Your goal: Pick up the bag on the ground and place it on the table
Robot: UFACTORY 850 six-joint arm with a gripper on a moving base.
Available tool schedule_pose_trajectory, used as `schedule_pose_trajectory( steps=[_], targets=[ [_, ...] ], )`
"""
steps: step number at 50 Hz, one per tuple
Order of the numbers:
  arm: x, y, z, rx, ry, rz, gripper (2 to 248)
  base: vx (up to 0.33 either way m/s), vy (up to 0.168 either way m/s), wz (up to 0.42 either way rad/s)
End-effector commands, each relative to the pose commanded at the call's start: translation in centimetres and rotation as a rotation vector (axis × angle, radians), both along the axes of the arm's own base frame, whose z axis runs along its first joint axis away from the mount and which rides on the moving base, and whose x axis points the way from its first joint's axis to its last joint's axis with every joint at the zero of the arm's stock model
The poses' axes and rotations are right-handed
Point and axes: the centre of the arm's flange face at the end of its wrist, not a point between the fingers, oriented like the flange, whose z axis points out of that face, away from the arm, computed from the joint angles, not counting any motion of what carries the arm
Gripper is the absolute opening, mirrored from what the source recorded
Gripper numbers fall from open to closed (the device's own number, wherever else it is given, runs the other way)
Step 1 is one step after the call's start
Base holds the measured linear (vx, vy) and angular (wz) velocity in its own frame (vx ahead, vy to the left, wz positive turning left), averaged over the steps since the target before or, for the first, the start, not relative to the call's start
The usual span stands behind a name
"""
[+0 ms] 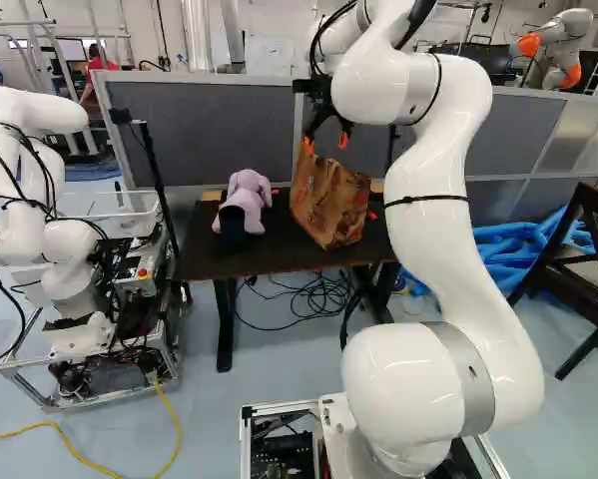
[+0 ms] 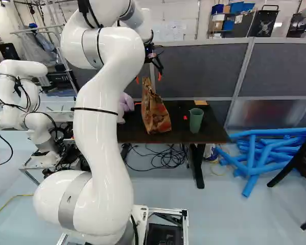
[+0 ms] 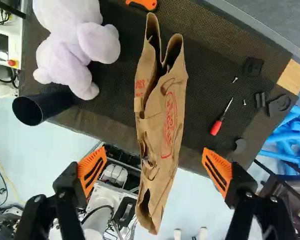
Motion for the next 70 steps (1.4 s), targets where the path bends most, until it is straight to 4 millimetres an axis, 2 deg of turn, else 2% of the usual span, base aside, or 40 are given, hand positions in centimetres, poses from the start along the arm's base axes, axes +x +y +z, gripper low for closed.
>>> schedule_pose_trajectory(
  steps=[24, 48, 57, 70],
  targets=[
    [-2.3, 0.1, 3.8, 0.002, 0.031, 0.001, 247, 0.0, 0.0, 0.0],
    [-6.7, 0.4, 7.6, -0.01, 0.035, 0.005, 247, 0.0, 0.0, 0.0],
    [-8.1, 0.4, 8.0, -0.01, 0.036, 0.004, 247, 0.0, 0.0, 0.0],
    [-8.4, 0.4, 8.0, -0.01, 0.038, 0.004, 247, 0.0, 0.0, 0.0]
  ],
)
